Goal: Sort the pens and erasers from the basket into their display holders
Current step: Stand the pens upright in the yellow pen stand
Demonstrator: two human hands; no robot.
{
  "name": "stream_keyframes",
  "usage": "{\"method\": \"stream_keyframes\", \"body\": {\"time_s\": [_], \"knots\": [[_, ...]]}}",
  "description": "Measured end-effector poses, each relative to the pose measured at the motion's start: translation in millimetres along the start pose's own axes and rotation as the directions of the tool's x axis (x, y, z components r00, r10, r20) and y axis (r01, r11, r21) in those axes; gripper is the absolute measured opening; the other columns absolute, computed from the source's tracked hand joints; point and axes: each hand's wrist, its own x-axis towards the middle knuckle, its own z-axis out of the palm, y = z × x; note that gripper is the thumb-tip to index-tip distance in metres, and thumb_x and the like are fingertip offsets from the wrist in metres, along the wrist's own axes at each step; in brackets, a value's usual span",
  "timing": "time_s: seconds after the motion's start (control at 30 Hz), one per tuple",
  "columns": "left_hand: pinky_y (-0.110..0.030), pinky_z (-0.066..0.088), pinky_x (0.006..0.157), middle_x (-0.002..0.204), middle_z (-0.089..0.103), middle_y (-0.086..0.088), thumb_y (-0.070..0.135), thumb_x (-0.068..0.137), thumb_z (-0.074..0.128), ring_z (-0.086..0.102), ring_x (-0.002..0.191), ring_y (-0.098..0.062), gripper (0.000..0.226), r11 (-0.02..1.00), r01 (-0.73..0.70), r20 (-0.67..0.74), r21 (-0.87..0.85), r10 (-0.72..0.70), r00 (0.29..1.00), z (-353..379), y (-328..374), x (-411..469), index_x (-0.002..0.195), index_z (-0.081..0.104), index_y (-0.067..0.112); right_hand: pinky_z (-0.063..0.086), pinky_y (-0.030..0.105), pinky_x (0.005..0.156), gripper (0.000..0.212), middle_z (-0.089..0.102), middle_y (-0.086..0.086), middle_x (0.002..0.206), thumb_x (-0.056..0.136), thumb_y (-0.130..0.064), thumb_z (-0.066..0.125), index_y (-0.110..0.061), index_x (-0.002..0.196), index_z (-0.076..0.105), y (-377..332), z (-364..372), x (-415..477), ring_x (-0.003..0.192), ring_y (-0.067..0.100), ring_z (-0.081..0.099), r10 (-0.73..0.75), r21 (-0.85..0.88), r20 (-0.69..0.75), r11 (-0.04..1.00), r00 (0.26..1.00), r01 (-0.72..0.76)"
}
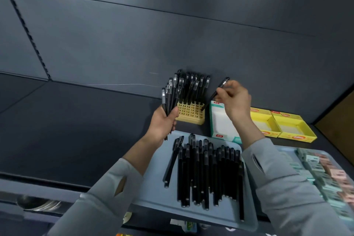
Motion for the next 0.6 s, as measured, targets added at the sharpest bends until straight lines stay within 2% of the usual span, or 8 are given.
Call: {"method": "stream_keyframes", "body": {"time_s": [0.07,0.17,0.23,0.37,0.5,0.6], "knots": [[-0.021,0.044,0.051,0.078,0.056,0.0,0.022,0.101,0.05,0.046,0.056,-0.009,0.016,0.999,0.019,-0.023,-0.039,-0.019,1.0,3.5,2.1,4.9,0.1,0.051,0.006,0.059,0.029,0.07,0.011,0.073,0.008,0.083,0.091,-0.008,0.066,-0.014,0.09,0.057,3.1,7.5,8.0,0.057,0.007,0.068,-0.071,-0.056,0.016,0.996,0.997,0.072],[-0.025,0.047,0.057,0.085,0.061,-0.001,0.018,0.1,0.051,0.049,0.061,-0.01,0.013,0.988,0.064,-0.024,-0.137,-0.068,0.997,5.3,4.7,9.9,0.103,0.053,0.005,0.059,0.035,0.076,0.011,0.072,0.001,0.08,0.091,-0.011,0.065,-0.016,0.089,0.056,6.2,21.0,18.1,0.064,0.014,0.071,-0.148,-0.101,0.038,0.983,0.988,0.152],[-0.024,0.049,0.058,0.085,0.063,-0.001,0.015,0.1,0.051,0.053,0.062,-0.009,0.018,0.986,0.074,0.001,-0.151,-0.075,0.997,4.3,3.8,12.5,0.109,0.055,0.001,0.059,0.037,0.077,0.012,0.072,0.001,0.081,0.092,-0.012,0.065,-0.017,0.089,0.055,9.2,29.3,22.8,0.066,0.014,0.071,-0.174,-0.123,0.064,0.976,0.983,0.181],[-0.022,0.052,0.061,0.089,0.07,-0.001,0.013,0.099,0.053,0.058,0.064,-0.007,0.024,0.986,0.064,0.074,-0.154,-0.053,0.996,0.6,1.2,17.5,0.116,0.056,-0.003,0.06,0.04,0.076,0.012,0.072,0.001,0.084,0.092,-0.013,0.065,-0.019,0.089,0.055,16.7,42.7,27.9,0.068,0.016,0.071,-0.174,-0.149,0.092,0.971,0.98,0.187],[-0.022,0.053,0.064,0.092,0.073,-0.002,0.013,0.097,0.057,0.064,0.071,-0.007,0.023,0.98,0.074,0.102,-0.185,-0.056,0.993,-3.6,1.1,20.7,0.116,0.059,0.0,0.059,0.044,0.077,0.007,0.072,0.001,0.082,0.092,-0.012,0.066,-0.012,0.09,0.06,26.4,55.2,27.6,0.071,0.015,0.071,-0.154,-0.188,0.139,0.966,0.978,0.179],[-0.021,0.054,0.067,0.094,0.073,-0.003,0.013,0.096,0.059,0.069,0.078,-0.008,0.026,0.971,0.102,0.131,-0.215,-0.075,0.989,-7.9,0.2,23.6,0.118,0.059,0.0,0.058,0.047,0.078,0.008,0.072,-0.001,0.08,0.091,-0.013,0.067,-0.018,0.09,0.061,31.4,63.2,27.2,0.071,0.017,0.071,-0.152,-0.213,0.131,0.961,0.98,0.178]]}}
